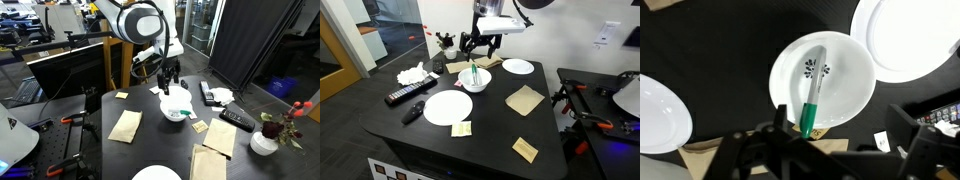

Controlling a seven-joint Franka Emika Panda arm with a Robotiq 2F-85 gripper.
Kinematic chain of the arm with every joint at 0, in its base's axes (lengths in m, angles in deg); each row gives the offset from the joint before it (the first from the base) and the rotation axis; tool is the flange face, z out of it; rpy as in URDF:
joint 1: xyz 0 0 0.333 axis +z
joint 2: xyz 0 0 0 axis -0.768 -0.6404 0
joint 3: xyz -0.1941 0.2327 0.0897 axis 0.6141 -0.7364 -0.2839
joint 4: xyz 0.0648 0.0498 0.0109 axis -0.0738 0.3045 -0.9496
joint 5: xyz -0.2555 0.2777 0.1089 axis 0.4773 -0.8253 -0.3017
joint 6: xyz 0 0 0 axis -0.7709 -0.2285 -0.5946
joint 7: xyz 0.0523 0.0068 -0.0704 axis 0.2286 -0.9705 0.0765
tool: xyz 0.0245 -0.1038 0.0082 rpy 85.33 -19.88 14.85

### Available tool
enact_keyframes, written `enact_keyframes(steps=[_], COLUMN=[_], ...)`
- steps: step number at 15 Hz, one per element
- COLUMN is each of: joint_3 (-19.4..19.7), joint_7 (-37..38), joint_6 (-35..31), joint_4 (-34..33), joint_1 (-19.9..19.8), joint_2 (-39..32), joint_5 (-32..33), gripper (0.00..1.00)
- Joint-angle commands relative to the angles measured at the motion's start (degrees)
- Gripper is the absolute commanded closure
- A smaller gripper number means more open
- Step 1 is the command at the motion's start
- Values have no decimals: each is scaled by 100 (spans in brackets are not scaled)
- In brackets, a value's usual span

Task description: Pick up the pen from the white bowl and place it on the table.

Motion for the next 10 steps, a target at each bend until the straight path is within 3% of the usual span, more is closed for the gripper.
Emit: enact_keyframes(steps=[1, 8, 10], joint_3=[236, 551, 595], joint_7=[286, 537, 481], joint_6=[18, 47, 13], joint_4=[-338, -669, -754], joint_1=[270, 504, 500], joint_2=[-373, -889, -1024], joint_5=[-206, -230, -259], gripper=[0, 2, 20])
